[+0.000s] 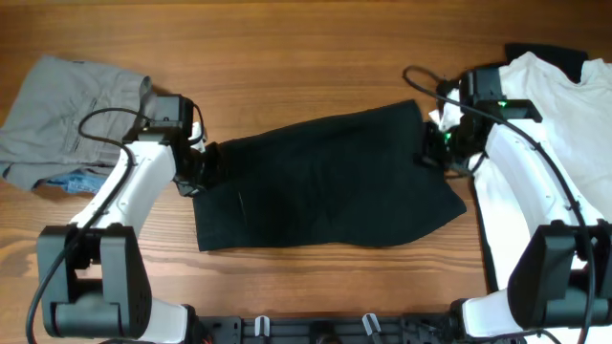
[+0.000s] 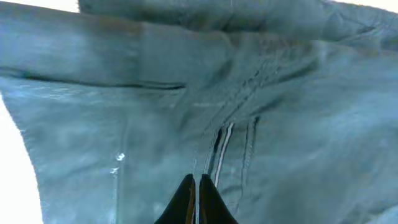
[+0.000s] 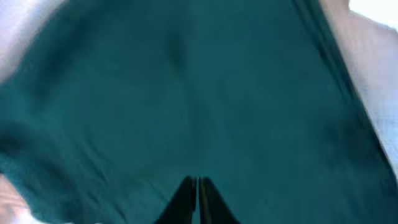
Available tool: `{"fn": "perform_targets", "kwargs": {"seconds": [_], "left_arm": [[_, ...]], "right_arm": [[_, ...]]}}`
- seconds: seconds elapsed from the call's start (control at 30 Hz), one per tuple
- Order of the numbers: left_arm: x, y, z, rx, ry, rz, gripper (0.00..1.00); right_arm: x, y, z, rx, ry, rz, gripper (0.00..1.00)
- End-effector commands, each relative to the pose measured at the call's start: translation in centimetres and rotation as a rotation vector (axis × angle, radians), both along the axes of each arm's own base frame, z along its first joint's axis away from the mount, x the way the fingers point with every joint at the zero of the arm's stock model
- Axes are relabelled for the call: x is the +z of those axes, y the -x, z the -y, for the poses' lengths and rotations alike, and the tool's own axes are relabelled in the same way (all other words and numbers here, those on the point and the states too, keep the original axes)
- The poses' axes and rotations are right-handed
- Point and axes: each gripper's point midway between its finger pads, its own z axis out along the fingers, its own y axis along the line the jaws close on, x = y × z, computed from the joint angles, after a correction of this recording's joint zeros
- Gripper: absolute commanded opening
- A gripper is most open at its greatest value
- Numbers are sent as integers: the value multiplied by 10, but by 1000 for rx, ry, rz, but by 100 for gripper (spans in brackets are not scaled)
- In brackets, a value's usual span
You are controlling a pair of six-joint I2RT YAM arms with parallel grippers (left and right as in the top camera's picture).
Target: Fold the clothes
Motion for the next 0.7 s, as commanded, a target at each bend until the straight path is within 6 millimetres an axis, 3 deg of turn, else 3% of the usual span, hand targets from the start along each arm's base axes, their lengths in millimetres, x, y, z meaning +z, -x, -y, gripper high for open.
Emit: {"fn": "perform_targets", "kwargs": {"seconds": [0.0,0.17,0.33,0.47,0.6,0.63,0.67], "left_arm": [[-24,18,1,-12,-9,-40,4],[-37,10,-5,45,-21,-11,7],[-35,-1,-11,56,-36,32,9],[-25,-3,-18,89,-18,16,9],[0,-3,-31,144,25,-8,11],[5,-3,-34,157,29,-9,15],[12,-3,-40,176,32,-7,27]], "right_arm": [[-43,43,33,-114,191,-200,5],[-94,78,49,-279,217,-264,4],[-117,99,61,-412,208,-296,4],[-108,79,44,-297,81,-213,4],[-77,52,26,-172,-40,-82,4],[-69,47,23,-152,-60,-51,5],[-55,39,17,-110,-95,12,6]]}}
